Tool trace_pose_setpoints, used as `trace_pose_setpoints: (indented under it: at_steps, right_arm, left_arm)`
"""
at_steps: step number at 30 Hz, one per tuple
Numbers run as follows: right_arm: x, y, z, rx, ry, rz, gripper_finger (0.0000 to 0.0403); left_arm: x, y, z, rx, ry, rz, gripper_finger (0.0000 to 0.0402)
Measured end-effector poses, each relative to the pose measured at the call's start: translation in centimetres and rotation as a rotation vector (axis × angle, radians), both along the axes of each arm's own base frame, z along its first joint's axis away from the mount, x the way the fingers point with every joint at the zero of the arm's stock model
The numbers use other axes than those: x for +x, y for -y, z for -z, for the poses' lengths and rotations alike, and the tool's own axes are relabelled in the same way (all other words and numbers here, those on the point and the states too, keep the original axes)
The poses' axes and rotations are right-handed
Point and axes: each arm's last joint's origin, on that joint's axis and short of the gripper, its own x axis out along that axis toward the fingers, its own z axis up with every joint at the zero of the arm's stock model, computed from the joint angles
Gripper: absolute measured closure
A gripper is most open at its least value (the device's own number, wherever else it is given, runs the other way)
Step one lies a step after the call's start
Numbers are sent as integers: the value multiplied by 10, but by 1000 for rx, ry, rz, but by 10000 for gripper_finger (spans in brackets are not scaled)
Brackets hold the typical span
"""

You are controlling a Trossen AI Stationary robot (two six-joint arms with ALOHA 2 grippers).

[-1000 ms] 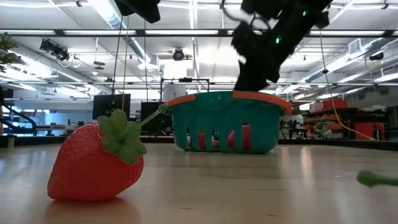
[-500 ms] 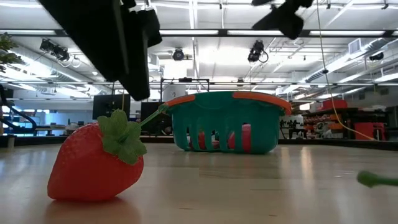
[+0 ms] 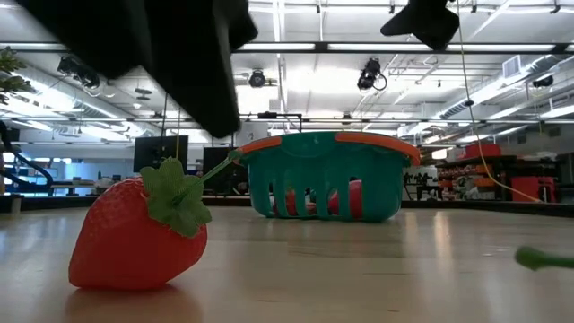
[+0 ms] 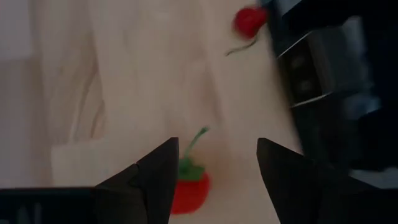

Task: Pick and placing Produce into tupperware
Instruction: Put the red strawberry into the bin

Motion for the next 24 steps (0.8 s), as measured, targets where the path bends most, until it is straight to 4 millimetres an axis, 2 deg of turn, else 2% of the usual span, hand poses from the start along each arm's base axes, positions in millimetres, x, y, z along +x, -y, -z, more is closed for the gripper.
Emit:
trace_pose_setpoints:
  at_steps: [4,11,24]
  right_arm:
    - [5,-8,12,-2,-54,-1,138]
    - [11,-16,25,4,-103,-1,138]
    - [12,-16,26,0,-108,-1,143]
  left_arm:
    - [4,-4,9,69,16,-9,177]
    - [11,-11,13,74,10,-36,189]
    - [10,-10,13,37,-1,-91,211]
